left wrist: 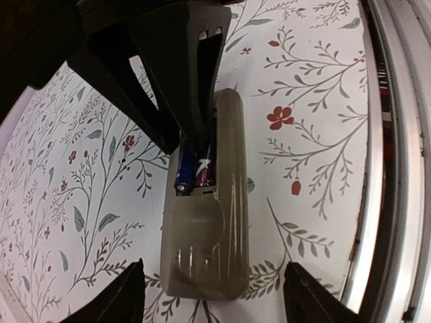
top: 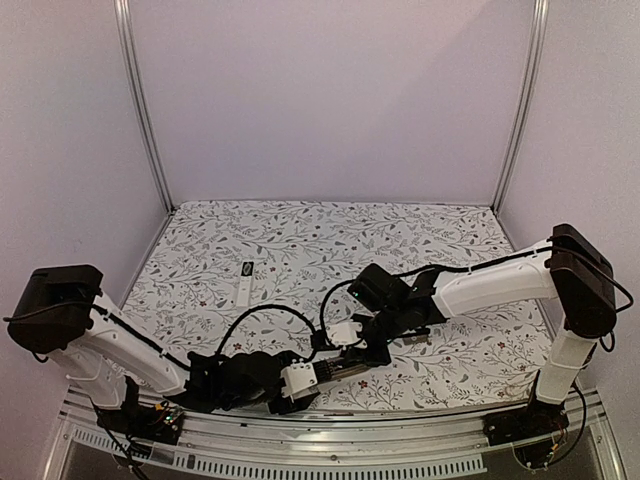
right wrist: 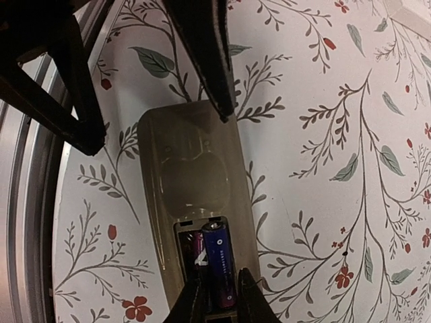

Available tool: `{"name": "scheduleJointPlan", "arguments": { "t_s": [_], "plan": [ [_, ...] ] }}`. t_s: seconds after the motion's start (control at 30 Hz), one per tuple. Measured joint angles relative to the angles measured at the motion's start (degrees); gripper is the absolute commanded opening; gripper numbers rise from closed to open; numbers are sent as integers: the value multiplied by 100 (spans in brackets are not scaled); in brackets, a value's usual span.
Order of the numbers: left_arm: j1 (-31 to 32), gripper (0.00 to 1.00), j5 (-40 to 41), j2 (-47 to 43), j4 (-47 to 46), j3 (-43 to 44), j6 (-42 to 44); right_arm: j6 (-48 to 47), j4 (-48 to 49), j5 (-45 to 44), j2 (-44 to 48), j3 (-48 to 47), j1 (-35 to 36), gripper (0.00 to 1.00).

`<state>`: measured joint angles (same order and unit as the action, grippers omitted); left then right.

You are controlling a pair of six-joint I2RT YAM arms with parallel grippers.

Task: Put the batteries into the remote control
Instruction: Load the battery into the battery compartment.

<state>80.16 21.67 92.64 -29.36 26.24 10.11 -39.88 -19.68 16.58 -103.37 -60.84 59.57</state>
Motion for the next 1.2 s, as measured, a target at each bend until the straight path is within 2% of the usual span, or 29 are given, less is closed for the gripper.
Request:
{"name": "scheduleJointPlan", "arguments": {
  "t_s": [0.2,0.43,0.57,0.73,0.87,1.0,1.2],
  "plan": [
    [4,65,-28,-2,-11,0,20,59,-140,153,46,-70,7,19],
    [7,45,-39,-170,-160,-4,31,472,-210,402,461,-70,-79,24],
    [4,27,-42,-236,-280,4,50,1283,-52,599,883,-63,-356,28],
    [-101,8,-94,42,-94,442,96,3060,223,708,1163,-52,-1038,31],
    [-216,8,-197,155,2,684,90,4334,149,608,1156,107,-1237,32],
    [-413,8,-485,136,146,660,57,5215,-79,612,1056,306,-1193,33],
    [-640,8,-761,127,413,719,57,6017,-173,713,839,507,-1106,29]
  ]
}}
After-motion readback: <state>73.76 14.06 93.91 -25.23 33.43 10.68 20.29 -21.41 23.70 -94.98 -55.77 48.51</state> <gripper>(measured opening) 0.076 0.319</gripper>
